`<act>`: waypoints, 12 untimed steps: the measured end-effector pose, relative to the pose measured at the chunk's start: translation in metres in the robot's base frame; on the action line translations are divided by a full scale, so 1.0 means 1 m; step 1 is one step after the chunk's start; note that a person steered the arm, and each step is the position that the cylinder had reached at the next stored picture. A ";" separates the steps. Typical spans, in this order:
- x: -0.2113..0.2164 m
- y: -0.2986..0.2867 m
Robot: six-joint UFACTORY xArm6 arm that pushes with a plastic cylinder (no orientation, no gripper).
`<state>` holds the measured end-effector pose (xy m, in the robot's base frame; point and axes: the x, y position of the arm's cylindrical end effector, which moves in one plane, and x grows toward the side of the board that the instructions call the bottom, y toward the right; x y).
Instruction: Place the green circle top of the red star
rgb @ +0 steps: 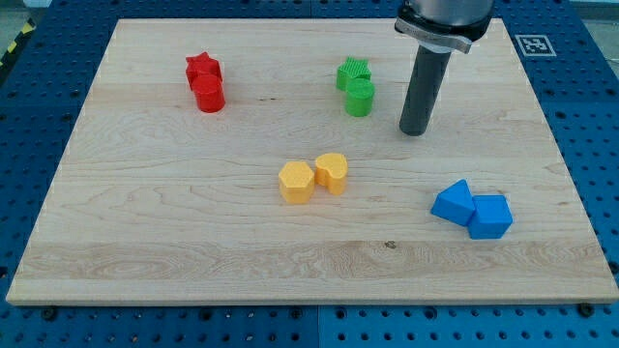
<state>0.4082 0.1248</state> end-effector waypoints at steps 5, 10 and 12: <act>-0.040 -0.089; -0.044 -0.116; -0.023 -0.126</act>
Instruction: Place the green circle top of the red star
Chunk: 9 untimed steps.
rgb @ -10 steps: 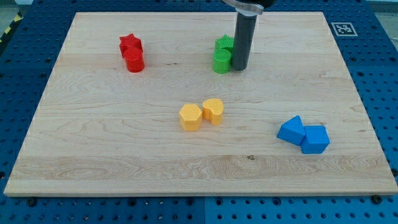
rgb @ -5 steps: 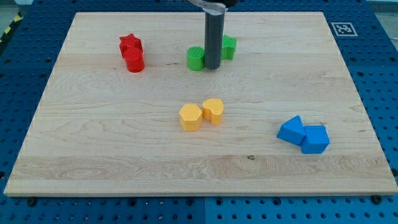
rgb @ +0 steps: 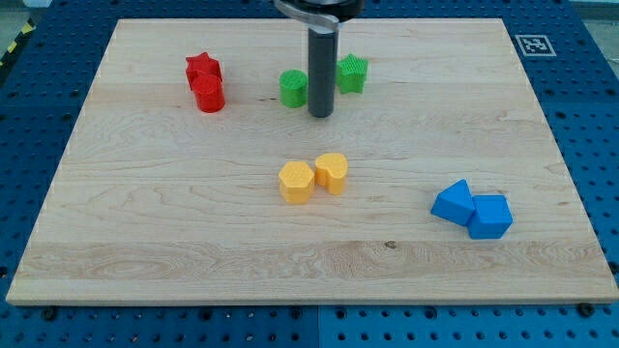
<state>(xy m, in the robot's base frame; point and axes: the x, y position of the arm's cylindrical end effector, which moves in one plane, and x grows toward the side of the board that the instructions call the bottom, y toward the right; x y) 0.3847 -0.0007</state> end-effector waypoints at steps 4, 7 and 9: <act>-0.045 -0.016; -0.078 -0.003; -0.081 -0.034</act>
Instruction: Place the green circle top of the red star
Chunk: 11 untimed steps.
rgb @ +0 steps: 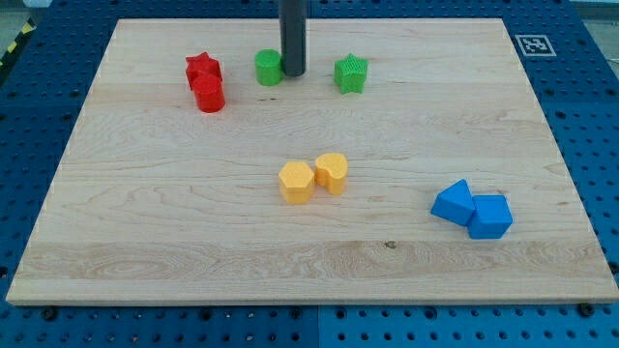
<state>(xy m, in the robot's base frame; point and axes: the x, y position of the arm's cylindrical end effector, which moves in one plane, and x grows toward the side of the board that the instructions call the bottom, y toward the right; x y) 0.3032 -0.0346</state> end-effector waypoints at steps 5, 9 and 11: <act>0.001 -0.052; -0.029 -0.062; -0.036 -0.081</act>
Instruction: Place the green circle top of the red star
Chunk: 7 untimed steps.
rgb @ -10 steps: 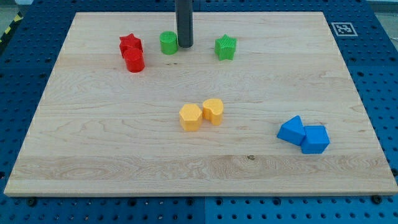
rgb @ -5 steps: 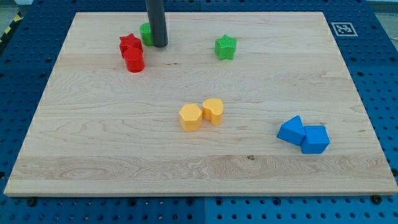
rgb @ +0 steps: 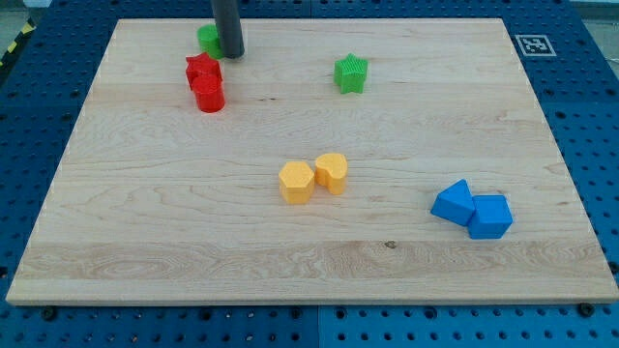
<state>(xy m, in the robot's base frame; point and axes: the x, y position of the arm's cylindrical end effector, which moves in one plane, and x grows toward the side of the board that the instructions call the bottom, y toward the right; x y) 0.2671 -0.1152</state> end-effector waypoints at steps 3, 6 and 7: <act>0.006 -0.010; 0.006 -0.011; 0.006 -0.022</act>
<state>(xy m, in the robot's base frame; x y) 0.2735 -0.1371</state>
